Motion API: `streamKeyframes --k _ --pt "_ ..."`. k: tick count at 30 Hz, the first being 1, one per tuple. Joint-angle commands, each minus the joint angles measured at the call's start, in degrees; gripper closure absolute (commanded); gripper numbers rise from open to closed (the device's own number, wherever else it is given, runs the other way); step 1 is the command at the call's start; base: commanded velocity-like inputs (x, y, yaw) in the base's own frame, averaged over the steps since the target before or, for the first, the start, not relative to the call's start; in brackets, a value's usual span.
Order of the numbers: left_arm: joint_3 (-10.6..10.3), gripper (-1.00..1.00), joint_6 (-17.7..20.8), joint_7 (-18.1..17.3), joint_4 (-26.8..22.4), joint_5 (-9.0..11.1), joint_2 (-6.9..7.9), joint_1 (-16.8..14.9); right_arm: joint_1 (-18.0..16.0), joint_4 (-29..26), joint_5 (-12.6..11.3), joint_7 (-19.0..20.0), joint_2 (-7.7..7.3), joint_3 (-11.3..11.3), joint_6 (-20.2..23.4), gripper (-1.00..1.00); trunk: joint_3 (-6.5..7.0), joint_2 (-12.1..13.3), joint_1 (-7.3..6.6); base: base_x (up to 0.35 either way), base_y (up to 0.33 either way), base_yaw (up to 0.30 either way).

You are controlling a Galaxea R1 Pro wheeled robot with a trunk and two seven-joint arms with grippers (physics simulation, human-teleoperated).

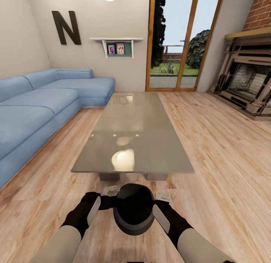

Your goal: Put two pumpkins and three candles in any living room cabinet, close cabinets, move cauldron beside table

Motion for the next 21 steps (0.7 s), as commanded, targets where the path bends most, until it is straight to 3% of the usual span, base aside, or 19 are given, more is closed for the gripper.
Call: streamKeyframes --k 1,21 --pt "0.19 -1.0 0.39 0.03 -0.06 0.4 -0.05 -0.01 -0.03 -0.07 -0.27 -0.43 0.0 0.16 0.21 -1.0 0.18 -0.01 -0.06 -0.25 0.0 0.0" --pt "0.53 -1.0 0.43 0.06 -0.06 0.39 -0.05 -0.01 -0.03 -0.07 -0.26 -0.43 0.0 0.15 0.2 -1.0 4.61 0.26 -0.57 -0.021 0.0 0.0"
